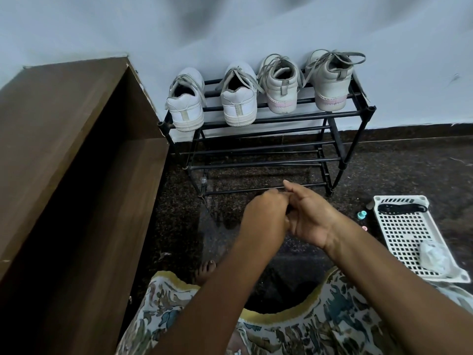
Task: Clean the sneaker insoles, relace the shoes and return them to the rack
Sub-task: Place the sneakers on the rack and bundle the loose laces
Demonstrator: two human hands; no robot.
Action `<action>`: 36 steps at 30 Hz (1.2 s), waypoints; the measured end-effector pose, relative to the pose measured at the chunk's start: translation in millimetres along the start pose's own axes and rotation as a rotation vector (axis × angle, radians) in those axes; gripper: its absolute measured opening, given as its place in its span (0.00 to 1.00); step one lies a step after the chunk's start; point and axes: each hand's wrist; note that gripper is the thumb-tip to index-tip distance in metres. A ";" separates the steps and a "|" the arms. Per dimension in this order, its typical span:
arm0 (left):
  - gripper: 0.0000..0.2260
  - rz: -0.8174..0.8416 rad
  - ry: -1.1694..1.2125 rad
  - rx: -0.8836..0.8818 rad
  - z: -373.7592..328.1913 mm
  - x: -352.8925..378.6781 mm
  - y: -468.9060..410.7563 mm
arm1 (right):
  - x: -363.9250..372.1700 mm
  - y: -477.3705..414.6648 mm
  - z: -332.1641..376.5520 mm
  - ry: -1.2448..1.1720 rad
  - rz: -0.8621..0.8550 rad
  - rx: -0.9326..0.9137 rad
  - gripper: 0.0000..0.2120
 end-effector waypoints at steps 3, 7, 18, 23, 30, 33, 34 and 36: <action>0.06 -0.085 0.091 0.019 3.6 1.3 -0.6 | -7.2 3.8 5.1 0.074 0.063 0.019 0.21; 0.04 -0.114 0.575 -0.036 13.9 -12.0 -15.6 | -25.5 13.0 23.3 0.350 0.099 0.069 0.18; 0.03 0.333 1.309 -0.104 -10.8 -1.0 -115.0 | -133.6 -11.9 75.2 0.964 0.180 -0.200 0.20; 0.06 0.422 1.361 -0.187 -23.5 51.4 -176.3 | -211.8 -21.0 58.1 0.461 0.210 -0.227 0.17; 0.07 0.592 1.408 -0.236 -52.6 162.3 -253.8 | -367.4 7.0 50.6 0.336 0.022 -0.182 0.28; 0.07 0.643 1.429 -0.230 -73.5 222.8 -280.2 | -430.5 29.0 48.9 0.348 -0.095 -0.138 0.31; 0.07 0.646 1.430 -0.236 -79.9 241.4 -287.4 | -450.9 34.3 46.9 0.346 -0.132 -0.144 0.31; 0.07 0.639 1.413 -0.241 -93.5 275.9 -300.5 | -483.7 42.3 44.4 0.350 -0.226 -0.147 0.32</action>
Point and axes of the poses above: each hand's wrist, its own y-axis away from the middle knuckle, its own x-axis out of the palm, z = x × y, and after that the axes turned 13 degrees about z, right-handed
